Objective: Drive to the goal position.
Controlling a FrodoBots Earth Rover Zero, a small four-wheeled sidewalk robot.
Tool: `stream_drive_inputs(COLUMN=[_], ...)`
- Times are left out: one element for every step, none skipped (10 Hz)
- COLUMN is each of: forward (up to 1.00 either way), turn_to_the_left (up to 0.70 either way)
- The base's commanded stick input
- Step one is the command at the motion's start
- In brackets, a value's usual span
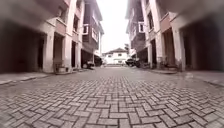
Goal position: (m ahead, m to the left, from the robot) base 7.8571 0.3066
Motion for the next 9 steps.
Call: stream_drive_inputs(forward=[0.70,0.70,0.70,0.70,0.70,0.70,0.70,0.70,0.70], turn_to_the_left=[0.00,0.00,0.00,0.00,0.00,0.00,0.00,0.00,0.00])
